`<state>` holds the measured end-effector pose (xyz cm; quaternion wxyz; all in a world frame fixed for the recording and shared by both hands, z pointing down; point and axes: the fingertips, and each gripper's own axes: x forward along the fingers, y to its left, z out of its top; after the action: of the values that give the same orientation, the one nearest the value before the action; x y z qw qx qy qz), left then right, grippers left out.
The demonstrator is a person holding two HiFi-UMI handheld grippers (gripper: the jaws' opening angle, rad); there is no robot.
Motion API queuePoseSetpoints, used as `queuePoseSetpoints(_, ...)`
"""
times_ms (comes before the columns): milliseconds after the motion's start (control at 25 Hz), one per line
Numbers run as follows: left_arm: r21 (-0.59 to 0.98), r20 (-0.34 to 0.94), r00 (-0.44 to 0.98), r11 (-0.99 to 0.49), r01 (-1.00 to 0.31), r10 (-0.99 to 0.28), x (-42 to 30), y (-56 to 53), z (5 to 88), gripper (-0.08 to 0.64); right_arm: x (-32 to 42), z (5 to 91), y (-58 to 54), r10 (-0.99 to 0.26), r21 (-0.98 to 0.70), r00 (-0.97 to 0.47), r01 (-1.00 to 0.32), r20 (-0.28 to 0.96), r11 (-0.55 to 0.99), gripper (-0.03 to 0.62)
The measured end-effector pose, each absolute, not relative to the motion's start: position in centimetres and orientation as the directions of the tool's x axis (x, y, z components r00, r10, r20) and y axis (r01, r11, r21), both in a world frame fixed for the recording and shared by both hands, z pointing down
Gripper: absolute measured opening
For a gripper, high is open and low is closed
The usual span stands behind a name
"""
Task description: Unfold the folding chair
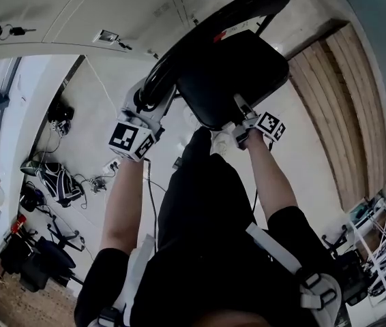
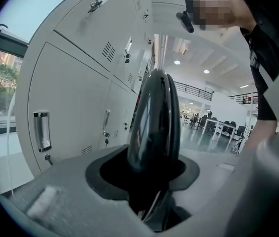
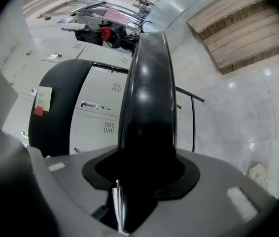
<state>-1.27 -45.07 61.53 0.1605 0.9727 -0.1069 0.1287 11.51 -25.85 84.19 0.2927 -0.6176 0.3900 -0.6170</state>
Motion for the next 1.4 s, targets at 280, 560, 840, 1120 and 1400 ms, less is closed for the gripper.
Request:
queuePoseSetpoints(280, 0.285, 0.294, 0.947, -0.935, -0.212, -0.125, -0.6, -40.2, 62.0, 0.17, 11.7, 86.5, -22.3, -0.845, -0.846, -0.059, -0.095, 0.531, -0.525, 0.196)
queuePoseSetpoints(560, 0.251, 0.297, 0.945, -0.943, -0.219, -0.14, 0.2, -37.8, 62.3, 0.169, 12.6, 87.3, -20.8, -0.864, -0.863, -0.044, -0.104, 0.501, -0.495, 0.198)
queuePoseSetpoints(840, 0.267, 0.281, 0.951, -0.941, -0.207, -0.13, 0.1, -38.6, 62.3, 0.172, 12.4, 87.5, -20.8, -0.874, -0.872, -0.046, -0.119, 0.483, -0.475, 0.196)
queuePoseSetpoints(1120, 0.226, 0.254, 0.954, -0.95, -0.216, -0.157, 0.0, -42.7, 62.8, 0.157, 11.9, 88.6, -22.1, -0.872, -0.871, -0.06, -0.106, 0.486, -0.479, 0.204)
queuePoseSetpoints(1400, 0.266, 0.22, 0.955, -0.93, -0.253, -0.197, -0.1, -47.2, 63.5, 0.157, 11.4, 89.8, -23.2, -0.878, -0.878, -0.054, -0.09, 0.475, -0.469, 0.213)
